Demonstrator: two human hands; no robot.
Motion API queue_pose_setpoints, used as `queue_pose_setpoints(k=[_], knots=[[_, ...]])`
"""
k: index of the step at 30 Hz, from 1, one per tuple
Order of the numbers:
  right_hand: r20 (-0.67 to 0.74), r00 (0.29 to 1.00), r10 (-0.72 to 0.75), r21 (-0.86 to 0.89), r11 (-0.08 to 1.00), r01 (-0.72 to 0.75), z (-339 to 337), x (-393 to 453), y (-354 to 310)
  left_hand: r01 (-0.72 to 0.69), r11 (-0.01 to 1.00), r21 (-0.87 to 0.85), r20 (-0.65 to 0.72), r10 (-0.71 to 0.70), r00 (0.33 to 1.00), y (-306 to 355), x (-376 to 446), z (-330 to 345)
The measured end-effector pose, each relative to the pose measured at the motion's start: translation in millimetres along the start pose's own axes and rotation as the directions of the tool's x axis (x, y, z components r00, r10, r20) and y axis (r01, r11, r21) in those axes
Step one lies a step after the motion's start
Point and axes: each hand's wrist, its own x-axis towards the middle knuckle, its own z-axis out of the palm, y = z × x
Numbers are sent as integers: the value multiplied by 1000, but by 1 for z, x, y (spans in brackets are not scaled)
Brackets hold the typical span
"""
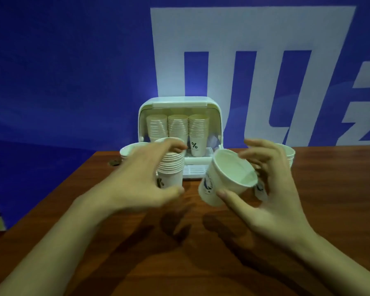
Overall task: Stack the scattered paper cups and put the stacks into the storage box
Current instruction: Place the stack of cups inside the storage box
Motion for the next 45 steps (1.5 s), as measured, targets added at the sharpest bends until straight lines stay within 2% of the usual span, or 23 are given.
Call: queue_pose_setpoints(k=[1, 2, 4, 6, 8, 10, 14, 17, 21, 23, 31, 36, 40, 45], knots=[[32, 999, 9, 33, 999, -10, 12, 7, -6, -20, 997, -79, 95, 27, 995, 5, -7, 2], [66, 998, 12, 65, 998, -16, 24, 13, -11, -37, 985, -167, 114, 56, 992, 8, -13, 6], [115, 993, 22, 136, 990, -38, 45, 18, -21, -89, 960, -266, 17, 96, 995, 7, -18, 14], [133, 990, 50, 230, 970, -80, 61, 17, -27, -97, 952, -291, -112, 67, 991, 0, -17, 13], [115, 990, 81, 304, 946, -113, 67, 13, -26, -63, 938, -342, -261, -31, 965, -16, -13, 2], [98, 987, 129, 330, 931, -155, 65, 7, -19, -37, 891, -453, -394, -162, 905, -32, -4, -16], [68, 975, 212, 274, 936, -222, 58, -2, -3, 77, 876, -476, -494, -338, 801, -59, 21, -35], [68, 971, 229, 263, 935, -239, 57, -3, -3, 167, 829, -534, -478, -459, 749, -72, 33, -29], [58, 977, 206, 245, 946, -214, 56, -5, -7, 335, 747, -574, -287, -567, 772, -86, 34, -11], [57, 975, 214, 236, 946, -221, 56, -7, -6, 390, 750, -534, -238, -576, 782, -91, 31, -4], [82, 967, 241, 245, 935, -254, 56, -9, -7, 328, 846, -420, -408, -499, 764, -91, 26, 2], [81, 969, 233, 258, 934, -247, 56, -10, -12, 303, 821, -484, -527, -550, 648, -86, 27, 8], [80, 970, 231, 273, 930, -244, 55, -9, -12, 289, 727, -623, -507, -657, 559, -86, 31, 6], [85, 972, 220, 273, 933, -235, 56, -9, -13, 409, 674, -615, -411, -716, 564, -94, 34, 11]])
